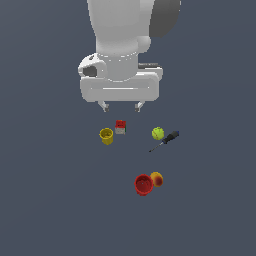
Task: Pick up a designated object from a clutter of objects.
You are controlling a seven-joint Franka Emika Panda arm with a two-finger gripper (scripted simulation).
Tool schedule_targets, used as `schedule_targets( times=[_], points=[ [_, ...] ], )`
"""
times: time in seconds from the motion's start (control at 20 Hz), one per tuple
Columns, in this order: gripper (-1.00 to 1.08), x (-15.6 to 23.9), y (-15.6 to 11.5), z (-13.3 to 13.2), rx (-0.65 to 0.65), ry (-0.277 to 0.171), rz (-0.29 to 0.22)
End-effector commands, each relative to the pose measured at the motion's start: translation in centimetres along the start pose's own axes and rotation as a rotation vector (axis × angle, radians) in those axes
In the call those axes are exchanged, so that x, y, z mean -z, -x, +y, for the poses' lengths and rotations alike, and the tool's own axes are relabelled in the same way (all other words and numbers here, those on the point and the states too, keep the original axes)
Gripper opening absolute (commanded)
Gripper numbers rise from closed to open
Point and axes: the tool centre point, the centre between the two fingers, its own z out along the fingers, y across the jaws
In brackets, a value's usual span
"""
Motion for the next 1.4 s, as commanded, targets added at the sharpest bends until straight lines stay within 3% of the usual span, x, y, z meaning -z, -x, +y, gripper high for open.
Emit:
schedule_targets(
  times=[0.0, 0.35, 0.75, 1.35],
  points=[
    [1.0, 0.0, 0.0, 0.0, 0.0, 0.0, 0.001],
    [1.0, -1.8, 0.2, 0.8, -0.033, 0.0, -0.003],
    [1.0, -7.2, 1.5, 3.0, -0.134, 0.002, -0.013],
    [1.0, -18.2, 7.1, 7.9, -0.369, 0.021, -0.036]
  ],
)
